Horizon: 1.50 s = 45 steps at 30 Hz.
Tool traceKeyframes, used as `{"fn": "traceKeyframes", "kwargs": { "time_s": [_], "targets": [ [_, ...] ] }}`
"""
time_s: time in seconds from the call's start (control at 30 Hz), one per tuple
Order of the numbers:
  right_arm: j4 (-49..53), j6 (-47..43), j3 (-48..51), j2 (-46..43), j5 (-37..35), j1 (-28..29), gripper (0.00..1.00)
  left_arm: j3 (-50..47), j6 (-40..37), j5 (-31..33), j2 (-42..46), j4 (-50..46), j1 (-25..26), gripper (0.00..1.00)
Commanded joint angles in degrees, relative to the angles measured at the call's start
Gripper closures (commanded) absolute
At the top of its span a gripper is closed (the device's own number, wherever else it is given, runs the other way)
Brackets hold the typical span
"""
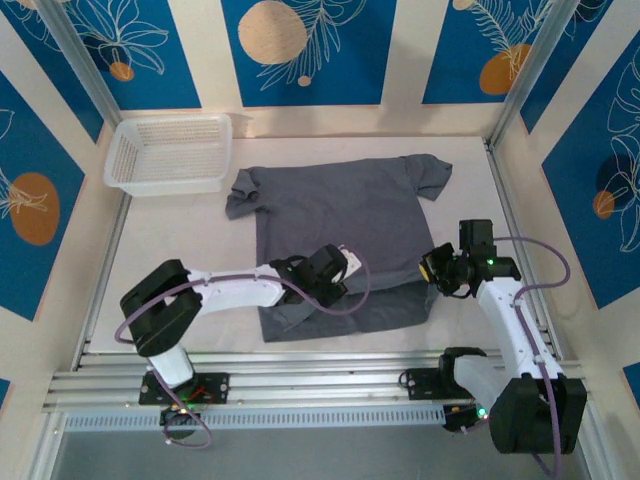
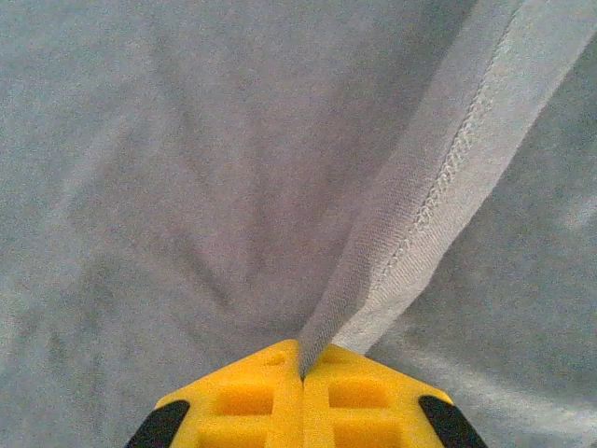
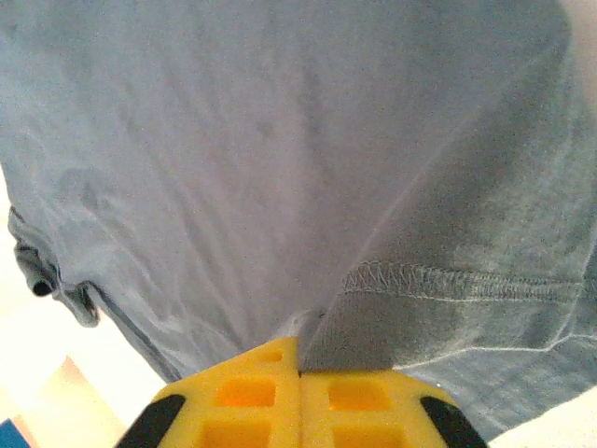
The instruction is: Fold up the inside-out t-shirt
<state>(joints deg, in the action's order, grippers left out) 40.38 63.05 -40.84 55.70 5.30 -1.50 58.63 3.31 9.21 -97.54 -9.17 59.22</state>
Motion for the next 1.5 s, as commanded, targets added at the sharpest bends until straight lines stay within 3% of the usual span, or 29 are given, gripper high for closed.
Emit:
{"fn": "traceKeyframes", "kwargs": {
  "time_s": [0.0, 0.07, 0.13, 0.23, 0.4, 0.53, 0.6, 0.73, 0.8, 0.93, 1.1, 1.17, 1.27, 1.37, 1.47],
  "targets": [
    [-4.6, -9.7, -1.2, -1.0, 6.2, 1.8, 0.8, 2.1, 2.1, -3.6, 2.4, -0.5, -1.5, 1.0],
    [-7.8, -15.4, -1.2, -2.2, 8.1, 5.5, 0.7, 2.9, 3.3, -6.3, 3.9, -0.5, -2.9, 1.0],
    [-11.6, -19.3, -0.5, -4.0, 6.3, 12.6, 0.67, 3.6, 4.8, -9.9, 5.5, -0.1, -4.9, 1.0],
    [-17.2, -24.5, 0.9, -5.7, -4.4, 27.3, 0.68, 4.1, 7.4, -16.1, 7.4, 1.3, -8.4, 1.0],
    [-37.4, -33.2, 11.9, -6.7, -23.0, 47.8, 0.8, 5.9, 8.6, -21.8, 8.7, 1.7, -11.9, 1.0],
    [-62.0, -45.8, 22.1, -1.0, -37.6, 58.2, 0.95, 8.4, 9.1, -24.6, 10.2, 0.4, -13.2, 1.0],
    [-71.7, -52.3, 23.0, 6.3, -42.3, 58.6, 1.0, 10.4, 9.6, -25.9, 11.1, -0.9, -13.4, 1.0],
    [-86.4, -67.7, 18.0, 23.0, -50.7, 57.1, 1.0, 15.7, 11.5, -25.4, 11.9, -4.9, -13.6, 1.0],
    [-95.9, -74.7, 14.8, 31.5, -55.6, 54.2, 1.0, 17.7, 11.2, -25.6, 11.9, -6.6, -13.7, 1.0],
    [-103.8, -81.6, 8.4, 42.3, -58.9, 48.6, 1.0, 19.4, 10.4, -27.0, 12.3, -7.8, -13.9, 1.0],
    [-105.9, -80.6, 8.3, 45.2, -55.6, 49.6, 1.0, 24.0, 10.1, -26.1, 12.7, -9.2, -14.0, 1.0],
    [-100.7, -76.4, 8.4, 44.1, -53.4, 50.9, 1.0, 25.5, 9.6, -25.3, 12.7, -9.7, -14.1, 1.0],
    [-93.3, -72.3, 4.7, 44.5, -51.6, 50.4, 1.0, 27.3, 8.9, -29.3, 12.5, -8.3, -14.2, 1.0],
    [-93.4, -72.7, 0.8, 45.5, -50.3, 47.2, 1.0, 28.8, 9.7, -35.1, 11.3, -5.3, -14.2, 1.0],
    [-85.3, -67.0, -3.7, 45.0, -45.7, 41.6, 1.0, 31.3, 10.5, -36.6, 10.6, -5.0, -14.1, 1.0]
  ]
}}
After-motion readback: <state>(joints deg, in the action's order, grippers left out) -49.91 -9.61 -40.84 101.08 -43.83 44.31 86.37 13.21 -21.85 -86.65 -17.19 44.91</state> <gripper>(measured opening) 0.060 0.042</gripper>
